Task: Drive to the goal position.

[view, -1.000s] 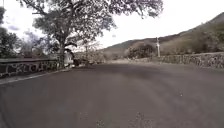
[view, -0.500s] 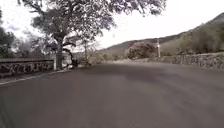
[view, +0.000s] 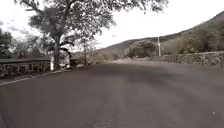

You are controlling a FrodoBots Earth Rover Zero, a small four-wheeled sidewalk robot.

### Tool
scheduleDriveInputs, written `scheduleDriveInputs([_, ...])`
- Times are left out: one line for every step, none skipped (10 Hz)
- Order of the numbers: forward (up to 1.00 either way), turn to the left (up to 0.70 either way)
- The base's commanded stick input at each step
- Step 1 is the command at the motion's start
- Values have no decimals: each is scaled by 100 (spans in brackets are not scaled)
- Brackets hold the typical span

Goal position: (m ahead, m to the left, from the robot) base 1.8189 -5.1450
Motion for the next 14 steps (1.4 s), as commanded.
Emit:
scheduleDriveInputs([70, 0])
scheduleDriveInputs([70, 0])
scheduleDriveInputs([70, 0])
scheduleDriveInputs([70, 0])
scheduleDriveInputs([70, 0])
scheduleDriveInputs([70, 0])
scheduleDriveInputs([70, 0])
scheduleDriveInputs([70, 0])
scheduleDriveInputs([70, 0])
scheduleDriveInputs([70, 0])
scheduleDriveInputs([70, 0])
scheduleDriveInputs([70, 0])
scheduleDriveInputs([70, 0])
scheduleDriveInputs([70, 0])
